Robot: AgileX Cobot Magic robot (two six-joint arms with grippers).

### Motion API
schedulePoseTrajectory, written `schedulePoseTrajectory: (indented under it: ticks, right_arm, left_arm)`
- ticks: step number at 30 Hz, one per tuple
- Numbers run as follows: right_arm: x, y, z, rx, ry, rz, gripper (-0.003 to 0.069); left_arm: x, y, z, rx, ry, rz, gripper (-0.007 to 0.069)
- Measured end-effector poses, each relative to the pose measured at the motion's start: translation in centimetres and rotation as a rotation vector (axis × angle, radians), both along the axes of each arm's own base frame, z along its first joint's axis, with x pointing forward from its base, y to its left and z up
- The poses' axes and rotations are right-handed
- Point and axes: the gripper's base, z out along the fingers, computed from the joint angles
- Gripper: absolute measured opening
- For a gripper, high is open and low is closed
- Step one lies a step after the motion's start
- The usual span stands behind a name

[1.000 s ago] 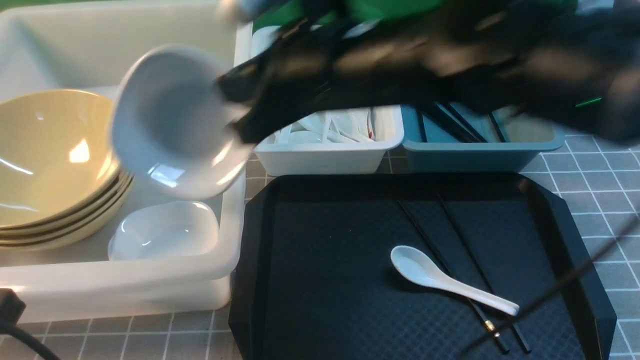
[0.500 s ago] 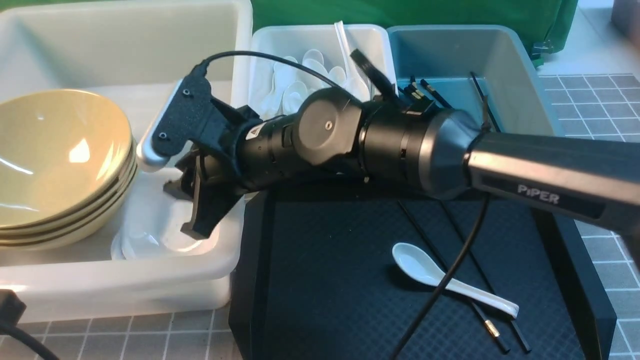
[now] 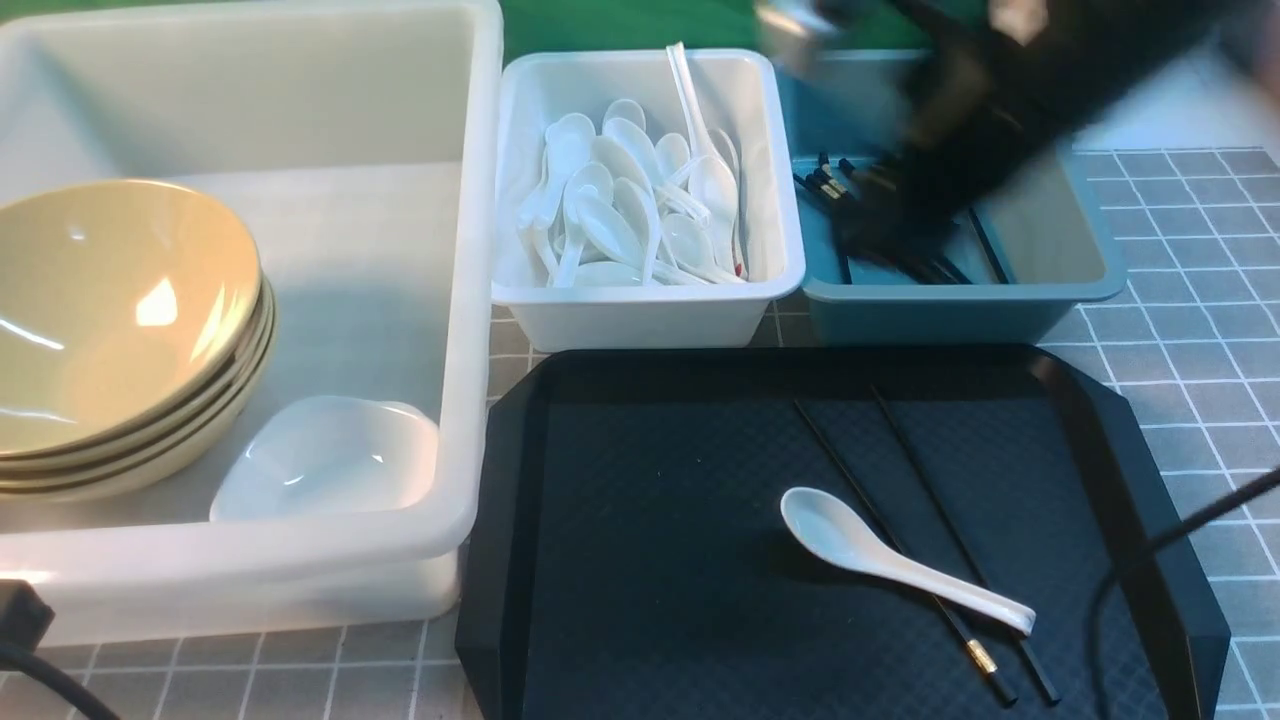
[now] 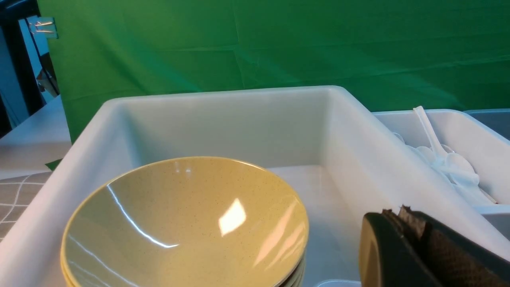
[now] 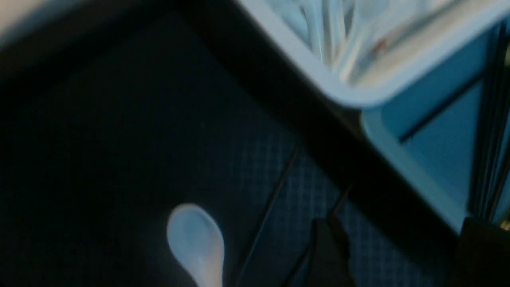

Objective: On grey table put chopsticks spoon bowls plates into blue grey white boxes.
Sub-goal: 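Reach down and grasp the white spoon resting in the bowl with the right gripper, then place the white spoon into the bin of spoons with the right gripper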

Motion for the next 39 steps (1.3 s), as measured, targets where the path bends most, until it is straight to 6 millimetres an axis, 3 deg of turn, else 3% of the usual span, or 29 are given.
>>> schedulePoseTrajectory:
  ticks: [3,5,6,12,16,21,26,29,31,34,36,38,39]
  right_arm:
    - [-1.4,-1.5,-7.1,0.014,0.184,-0.062,0.0420]
    - [-2.0,-1.4,-8.7,0.023,0.208,-0.052,0.0419]
    - [-3.0,-0.7,-10.5,0.044,0.211,-0.019,0.0418]
    - [-3.5,1.6,-12.3,0.080,0.063,0.042,0.0416]
    - [-3.6,3.1,-13.7,0.060,0.063,0.101,0.0407]
    - [-3.4,3.9,-16.4,0.026,0.103,0.132,0.0330]
    - [-2.6,4.7,-15.4,0.035,0.154,0.142,0.0108]
    - [-2.1,5.2,-13.4,0.050,0.147,0.162,0.0110]
    - [-1.2,5.8,-10.4,0.088,0.077,0.173,0.0110]
    - [0.7,6.7,-5.5,0.172,-0.121,0.167,0.0110]
    - [1.6,7.0,-3.9,0.212,-0.226,0.151,0.0110]
    - [4.1,7.7,-1.1,0.322,-0.501,0.074,0.0110]
    - [4.3,7.7,-1.0,0.330,-0.518,0.068,0.0110]
  left_arm:
    - [0.1,0.1,-0.4,-0.016,-0.003,0.011,-0.0008]
    - [0.2,0.2,-0.6,-0.027,-0.005,0.017,-0.0008]
    - [0.3,0.3,-1.0,-0.046,-0.007,0.028,-0.0008]
    - [0.3,0.5,-1.2,-0.072,-0.030,0.052,-0.0008]
    - [0.3,0.5,-1.1,-0.072,-0.032,0.053,-0.0008]
    - [0.3,0.5,-1.1,-0.075,-0.033,0.054,-0.0008]
    - [0.3,0.5,-1.1,-0.077,-0.032,0.053,-0.0008]
    - [0.3,0.5,-1.1,-0.077,-0.033,0.054,-0.0008]
    - [0.3,0.5,-1.1,-0.077,-0.034,0.055,-0.0008]
    - [0.3,0.5,-1.1,-0.076,-0.037,0.057,-0.0008]
    - [0.3,0.6,-1.1,-0.076,-0.038,0.057,-0.0008]
    - [0.3,0.6,-1.1,-0.076,-0.038,0.058,-0.0008]
    - [0.3,0.6,-1.1,-0.076,-0.038,0.058,-0.0008]
